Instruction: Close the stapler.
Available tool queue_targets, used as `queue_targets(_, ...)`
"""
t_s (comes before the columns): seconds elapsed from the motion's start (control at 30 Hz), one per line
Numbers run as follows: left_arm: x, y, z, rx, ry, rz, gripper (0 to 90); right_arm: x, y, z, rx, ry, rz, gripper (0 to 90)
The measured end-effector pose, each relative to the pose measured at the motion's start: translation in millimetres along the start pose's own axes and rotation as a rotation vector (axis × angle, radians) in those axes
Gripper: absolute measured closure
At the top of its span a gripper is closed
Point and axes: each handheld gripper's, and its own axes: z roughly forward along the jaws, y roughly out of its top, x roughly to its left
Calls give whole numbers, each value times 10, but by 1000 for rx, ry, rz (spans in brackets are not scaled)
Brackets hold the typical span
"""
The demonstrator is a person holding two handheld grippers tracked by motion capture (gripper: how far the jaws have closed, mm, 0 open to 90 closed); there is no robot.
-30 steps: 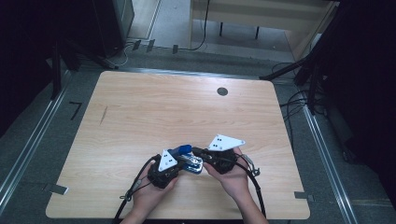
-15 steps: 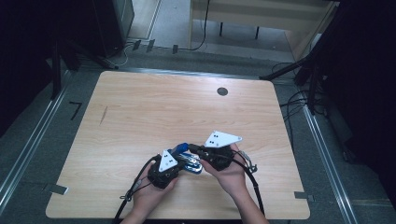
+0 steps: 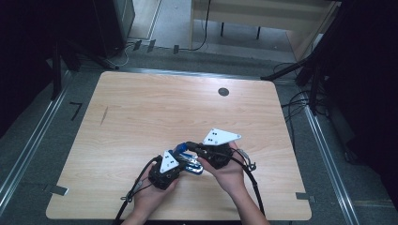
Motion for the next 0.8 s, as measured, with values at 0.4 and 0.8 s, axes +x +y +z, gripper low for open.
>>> queue_targets(0.4,1,0,0,0,-1,-1,900,17,41,46,-14,1,2,900)
queue_targets(0.8,-1,-1,1,-2,4,3,900,43,120,131,-30,7,-5,900)
